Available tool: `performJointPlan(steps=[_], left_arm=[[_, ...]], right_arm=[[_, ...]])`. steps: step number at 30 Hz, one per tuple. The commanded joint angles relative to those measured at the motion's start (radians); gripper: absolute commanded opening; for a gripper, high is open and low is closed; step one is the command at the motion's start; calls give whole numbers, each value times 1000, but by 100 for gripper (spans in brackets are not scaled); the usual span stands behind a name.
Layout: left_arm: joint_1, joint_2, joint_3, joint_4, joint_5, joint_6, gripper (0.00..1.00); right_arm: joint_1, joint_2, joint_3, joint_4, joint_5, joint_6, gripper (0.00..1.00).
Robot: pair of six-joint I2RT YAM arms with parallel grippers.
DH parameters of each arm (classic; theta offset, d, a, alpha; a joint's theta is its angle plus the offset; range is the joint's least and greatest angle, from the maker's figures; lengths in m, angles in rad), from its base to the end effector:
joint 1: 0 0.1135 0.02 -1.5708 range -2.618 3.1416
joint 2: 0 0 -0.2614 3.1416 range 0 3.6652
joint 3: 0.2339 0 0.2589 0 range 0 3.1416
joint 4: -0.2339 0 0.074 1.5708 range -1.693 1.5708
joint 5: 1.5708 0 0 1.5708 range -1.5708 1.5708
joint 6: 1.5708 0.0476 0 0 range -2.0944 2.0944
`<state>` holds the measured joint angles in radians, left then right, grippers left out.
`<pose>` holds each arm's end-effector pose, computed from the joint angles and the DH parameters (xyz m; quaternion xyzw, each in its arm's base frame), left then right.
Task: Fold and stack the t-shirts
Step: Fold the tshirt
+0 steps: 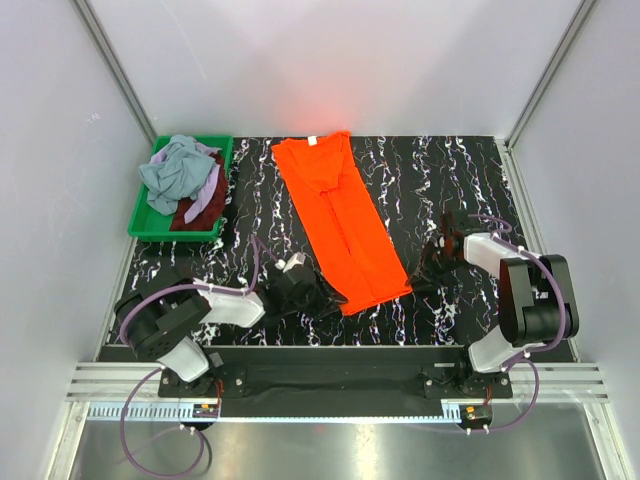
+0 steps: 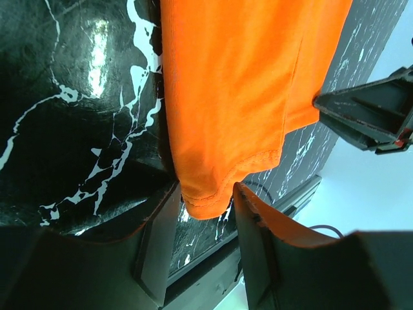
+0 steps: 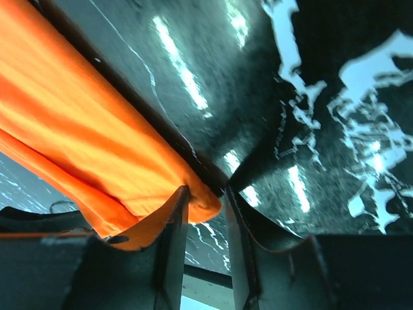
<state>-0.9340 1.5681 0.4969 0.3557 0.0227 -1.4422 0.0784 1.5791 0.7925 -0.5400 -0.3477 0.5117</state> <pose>0.1682 -0.2293 0.1028 -0.2242 0.8819 -0.3886 0.1453 0.2691 0.0374 0.1237 0.1896 0.9593 0.1991 0.0649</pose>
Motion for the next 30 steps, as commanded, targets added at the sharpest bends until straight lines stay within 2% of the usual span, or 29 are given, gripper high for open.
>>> performJointPlan(steps=[1,10,13,15,19,20,23,27,30], left_arm=[[-20,21,-12,-126,-64,19,46],[-46,21,-9,-121,-84,3,41],[-48,21,-8,-118,-89,5,36],[-48,21,-9,-109,-89,11,31],[-49,24,-9,-101,-89,17,15],[-49,27,-9,-95,-89,19,11],[-49,29,-11,-87,-86,25,0],[-49,0,-11,-107,-79,37,0],[-49,-61,-15,-173,-86,63,0]], right_arm=[[1,-39,-22,-20,52,13,37],[0,-34,-44,6,44,21,28],[1,-34,-44,8,47,24,25],[1,-30,-45,12,47,25,23],[1,-27,-50,23,47,27,14],[1,-24,-52,25,46,28,8],[3,-24,-62,41,32,34,0],[38,-48,-90,46,16,83,0],[113,-106,-99,20,44,146,0]])
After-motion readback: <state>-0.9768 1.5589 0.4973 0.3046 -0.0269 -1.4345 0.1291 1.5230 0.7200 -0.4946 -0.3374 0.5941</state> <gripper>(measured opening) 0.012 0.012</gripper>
